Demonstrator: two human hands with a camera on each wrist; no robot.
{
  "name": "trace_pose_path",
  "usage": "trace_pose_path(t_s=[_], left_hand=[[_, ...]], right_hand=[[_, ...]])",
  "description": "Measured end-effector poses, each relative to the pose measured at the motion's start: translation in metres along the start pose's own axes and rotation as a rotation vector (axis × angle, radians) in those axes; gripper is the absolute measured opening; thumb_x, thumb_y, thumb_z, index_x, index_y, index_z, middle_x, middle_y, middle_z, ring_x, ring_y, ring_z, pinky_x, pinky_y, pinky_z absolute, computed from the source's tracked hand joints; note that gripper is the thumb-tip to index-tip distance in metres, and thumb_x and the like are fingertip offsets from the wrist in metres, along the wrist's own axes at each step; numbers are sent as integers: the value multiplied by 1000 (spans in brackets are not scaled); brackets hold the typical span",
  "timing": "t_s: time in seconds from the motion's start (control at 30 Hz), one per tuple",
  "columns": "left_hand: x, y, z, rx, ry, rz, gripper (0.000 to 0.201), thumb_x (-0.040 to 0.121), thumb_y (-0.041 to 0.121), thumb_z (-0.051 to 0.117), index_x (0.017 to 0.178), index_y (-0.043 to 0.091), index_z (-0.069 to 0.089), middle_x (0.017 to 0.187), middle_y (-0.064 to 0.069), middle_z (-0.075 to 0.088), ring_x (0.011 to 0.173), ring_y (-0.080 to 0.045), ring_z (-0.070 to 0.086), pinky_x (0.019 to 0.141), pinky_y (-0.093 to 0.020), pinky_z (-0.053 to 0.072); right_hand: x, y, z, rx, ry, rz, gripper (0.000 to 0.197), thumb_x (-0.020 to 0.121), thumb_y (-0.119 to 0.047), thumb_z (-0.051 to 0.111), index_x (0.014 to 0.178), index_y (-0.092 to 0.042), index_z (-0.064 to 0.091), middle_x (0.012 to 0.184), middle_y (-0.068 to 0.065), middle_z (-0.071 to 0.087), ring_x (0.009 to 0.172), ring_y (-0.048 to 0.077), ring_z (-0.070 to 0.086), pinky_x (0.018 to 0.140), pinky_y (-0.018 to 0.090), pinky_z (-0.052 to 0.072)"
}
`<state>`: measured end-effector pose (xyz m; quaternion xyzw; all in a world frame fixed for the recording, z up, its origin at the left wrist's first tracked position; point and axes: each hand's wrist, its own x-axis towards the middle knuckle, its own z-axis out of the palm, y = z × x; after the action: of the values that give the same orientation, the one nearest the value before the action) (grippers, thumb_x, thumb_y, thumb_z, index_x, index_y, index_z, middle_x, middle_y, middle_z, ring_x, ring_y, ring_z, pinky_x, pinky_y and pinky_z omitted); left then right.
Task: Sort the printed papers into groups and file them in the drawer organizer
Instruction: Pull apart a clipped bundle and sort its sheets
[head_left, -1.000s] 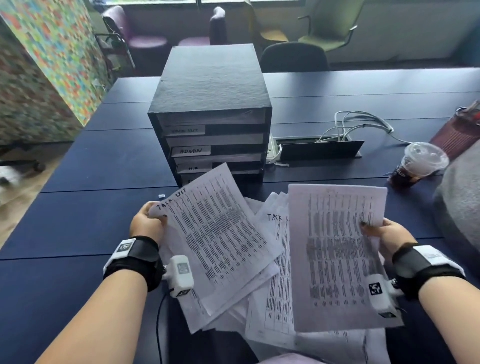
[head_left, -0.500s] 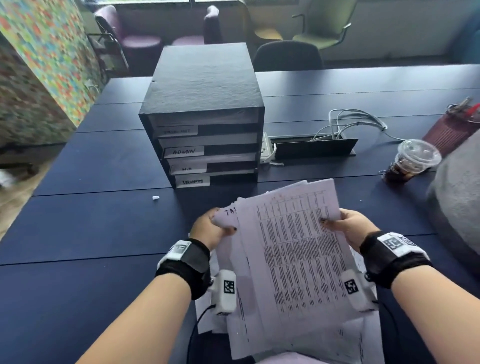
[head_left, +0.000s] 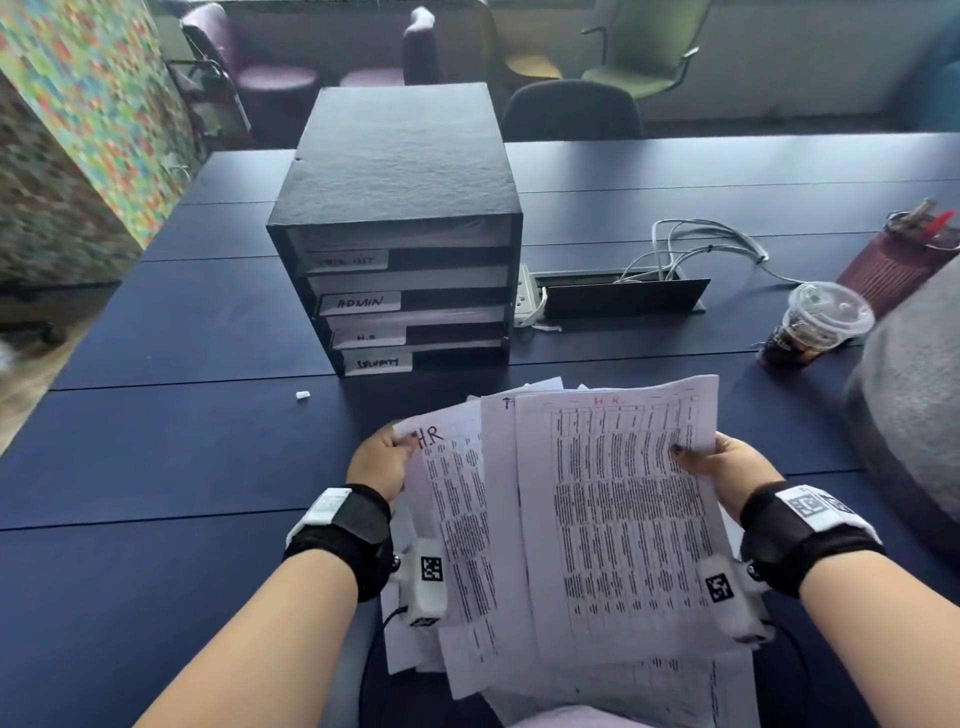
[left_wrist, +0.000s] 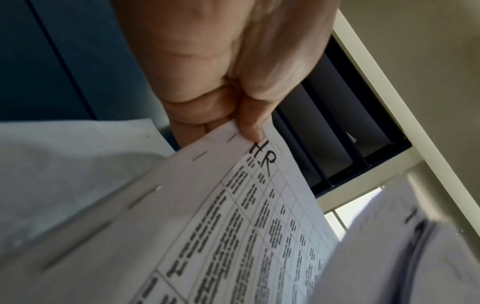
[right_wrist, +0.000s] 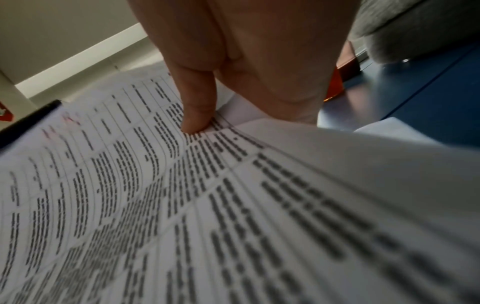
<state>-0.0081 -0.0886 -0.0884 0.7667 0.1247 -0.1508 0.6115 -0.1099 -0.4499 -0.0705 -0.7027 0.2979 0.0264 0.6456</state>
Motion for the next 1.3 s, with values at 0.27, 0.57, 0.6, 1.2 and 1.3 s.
trace_pose_path(t_s=[0.27,0.57,0.6,1.2,1.3], left_hand=[[10,-2,-3,-17,-15,32,36,95,5,44,89,29,70,80,-2,65,67,-19,51,57,-25,34],[-8,48,2,245,223,206,24,96,6,43,110,10,62,107,-13,64,90,-28,56,68,-23,38],[-8,59,-4,242,255,229,25,97,10,43,115,10,60,110,-13,63,93,-28,57,73,-25,40],[-63,186,-34,-78,402,787,18,93,12,46,98,25,58,78,19,56,69,4,51,68,-17,39],[-58,160,-13,23,269,778,30,90,0,46,91,27,59,80,19,59,72,11,53,68,-6,39]], right_hand=[[1,9,-4,-68,11,73,16,83,6,60,87,-8,67,66,-3,72,80,27,61,95,46,44],[22,23,-3,-215,67,106,14,80,1,66,81,-13,68,98,19,68,105,37,61,101,52,41],[24,26,-3,-226,79,103,12,80,1,67,87,-9,69,101,21,67,107,37,60,102,52,41],[5,5,9,47,49,-12,20,82,5,61,95,-9,60,64,-4,70,64,18,64,77,39,51],[-3,-7,20,156,-43,-34,24,77,10,61,92,-9,61,68,0,70,58,16,66,62,34,56]])
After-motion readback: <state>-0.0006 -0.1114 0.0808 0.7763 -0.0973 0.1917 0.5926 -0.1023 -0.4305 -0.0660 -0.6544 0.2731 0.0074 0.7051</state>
